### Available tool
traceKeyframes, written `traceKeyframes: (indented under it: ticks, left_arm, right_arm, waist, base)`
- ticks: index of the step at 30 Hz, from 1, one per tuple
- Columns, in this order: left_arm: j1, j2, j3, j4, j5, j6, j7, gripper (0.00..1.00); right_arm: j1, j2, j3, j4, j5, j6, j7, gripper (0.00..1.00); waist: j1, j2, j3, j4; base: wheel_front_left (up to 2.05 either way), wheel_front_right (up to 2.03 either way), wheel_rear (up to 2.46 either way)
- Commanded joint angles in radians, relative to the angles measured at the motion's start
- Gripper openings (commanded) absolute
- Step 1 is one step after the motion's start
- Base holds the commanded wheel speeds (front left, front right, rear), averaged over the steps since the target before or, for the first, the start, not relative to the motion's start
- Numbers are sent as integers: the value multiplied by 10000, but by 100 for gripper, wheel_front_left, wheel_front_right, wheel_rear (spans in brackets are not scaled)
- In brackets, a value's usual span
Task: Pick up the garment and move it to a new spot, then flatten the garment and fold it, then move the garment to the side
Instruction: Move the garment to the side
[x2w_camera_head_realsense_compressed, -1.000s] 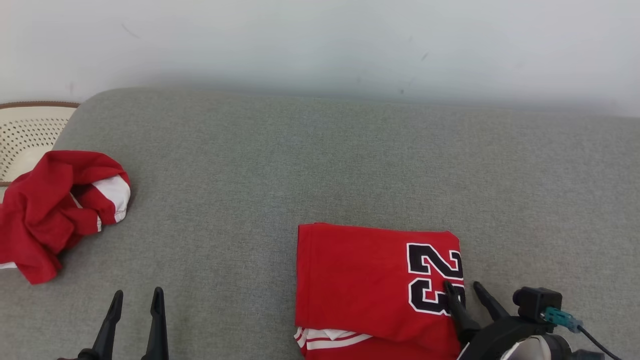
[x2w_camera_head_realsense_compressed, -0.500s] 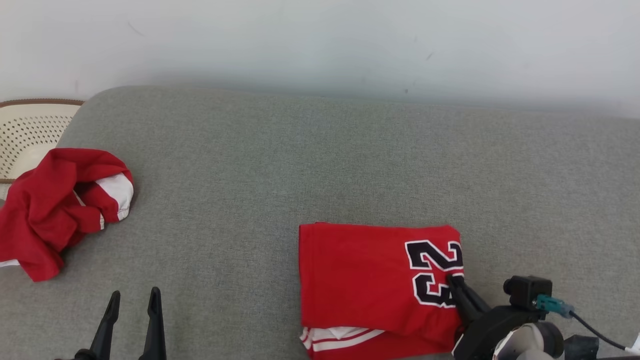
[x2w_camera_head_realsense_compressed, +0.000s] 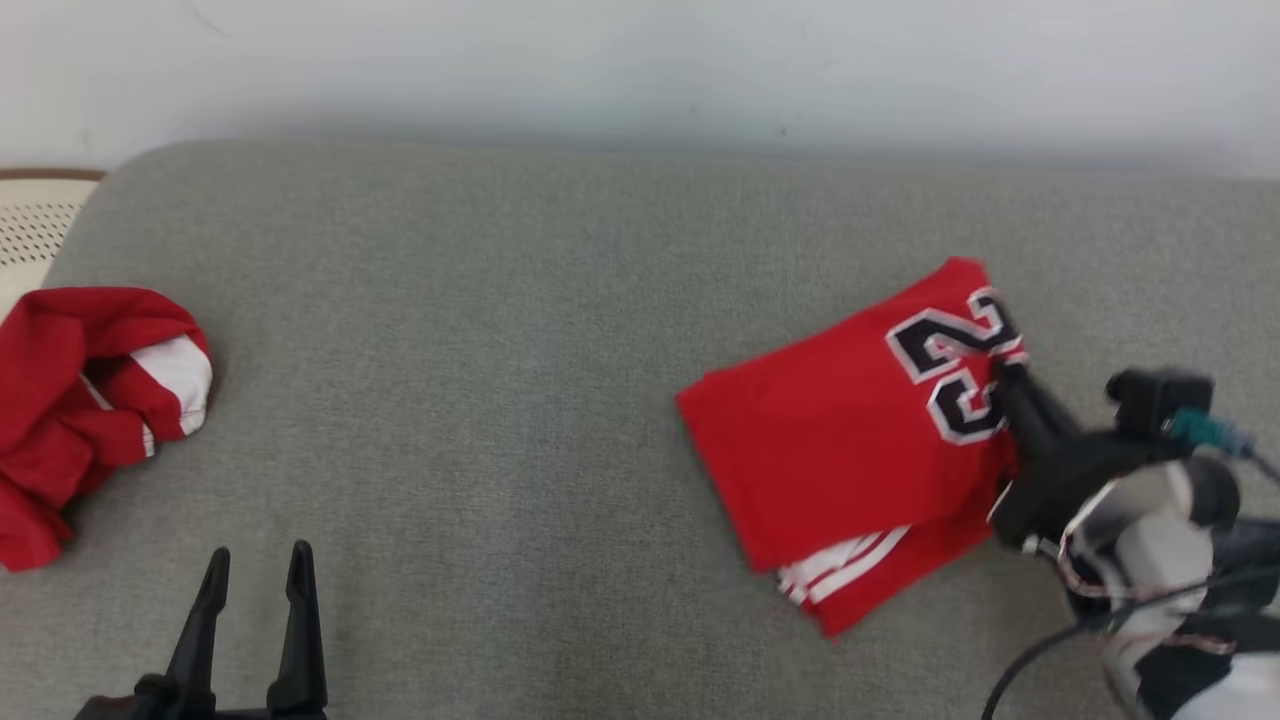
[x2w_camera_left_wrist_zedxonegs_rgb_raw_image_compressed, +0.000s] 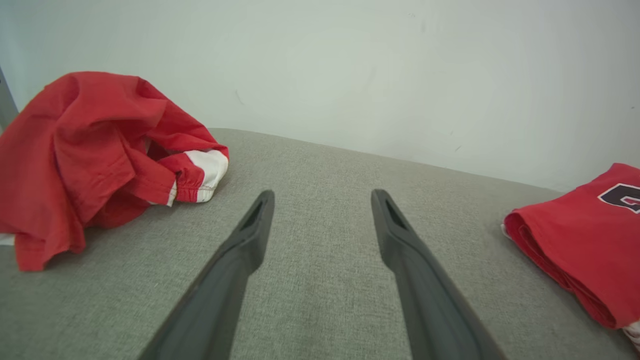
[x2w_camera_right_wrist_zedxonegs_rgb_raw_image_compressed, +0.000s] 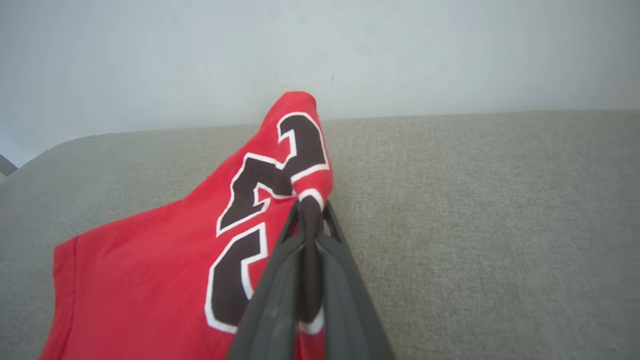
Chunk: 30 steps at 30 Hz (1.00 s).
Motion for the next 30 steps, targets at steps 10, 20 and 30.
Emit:
traceKeyframes:
  ticks: [10,20,30]
  left_arm:
    - [-776,16,205,-592,241,-264,-37,100]
    - [-1536,421,644,-1487,278,-405,-37,100]
    - [-1612,618,908,-2143,358,-406,-37,100]
  right_arm:
    - [-3195,-1267,65,1847,-407,5,57,0]
    - [-5515,-2255,-306,3248,-715,5,-92,0]
    - [-6677,-3291,-633,4161,-1166,5,-198,0]
  waist:
    - [-1,-1,1723,-602]
    - [-1,-1,3225,-904]
    - [-1,-1,3907,-857]
  base:
    - [0,0,0]
    - [0,0,0]
    - [0,0,0]
